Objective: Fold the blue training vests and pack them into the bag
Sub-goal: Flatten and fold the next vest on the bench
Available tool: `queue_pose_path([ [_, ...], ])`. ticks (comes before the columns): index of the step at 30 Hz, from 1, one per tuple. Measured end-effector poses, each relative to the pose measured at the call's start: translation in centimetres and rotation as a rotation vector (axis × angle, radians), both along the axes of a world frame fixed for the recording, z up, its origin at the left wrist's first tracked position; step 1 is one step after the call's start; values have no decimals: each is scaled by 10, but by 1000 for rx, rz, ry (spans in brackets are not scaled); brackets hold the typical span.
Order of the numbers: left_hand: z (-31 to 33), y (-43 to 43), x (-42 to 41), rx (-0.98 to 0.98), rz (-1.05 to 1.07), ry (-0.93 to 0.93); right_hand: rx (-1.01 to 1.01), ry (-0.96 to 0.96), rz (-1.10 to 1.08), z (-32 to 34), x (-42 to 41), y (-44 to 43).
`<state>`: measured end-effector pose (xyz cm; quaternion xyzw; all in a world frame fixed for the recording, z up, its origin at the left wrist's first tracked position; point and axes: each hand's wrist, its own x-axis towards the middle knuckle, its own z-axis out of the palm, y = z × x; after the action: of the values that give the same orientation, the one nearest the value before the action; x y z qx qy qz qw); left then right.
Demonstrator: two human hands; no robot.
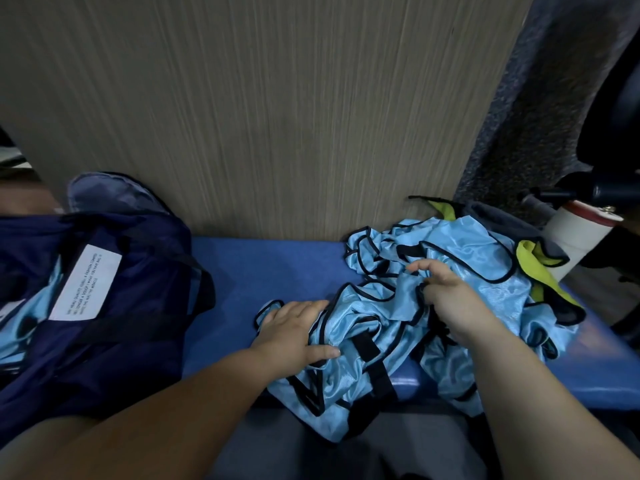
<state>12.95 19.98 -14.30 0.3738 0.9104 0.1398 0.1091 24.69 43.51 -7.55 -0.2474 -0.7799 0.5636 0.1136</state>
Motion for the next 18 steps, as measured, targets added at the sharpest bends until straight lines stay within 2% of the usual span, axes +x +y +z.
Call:
queue_pose_path([
  [6,2,1,0,-4,-2,8,33,3,73,2,7,-7],
  [10,2,0,1,-3,-4,0,193,-58,120,1,4,-12],
  [12,2,0,0,-6,-3,-3,339,-96,65,-6,0,-11],
  [14,2,0,0,-7,-3,-1,401,-92,-5,-11,-4,-9],
  [16,2,0,0,-10,-5,-2,351,-29,-48,-9,-4,-10],
  [18,0,0,-1,-7,-2,-2,180,44,-88,-8,-3,-7],
])
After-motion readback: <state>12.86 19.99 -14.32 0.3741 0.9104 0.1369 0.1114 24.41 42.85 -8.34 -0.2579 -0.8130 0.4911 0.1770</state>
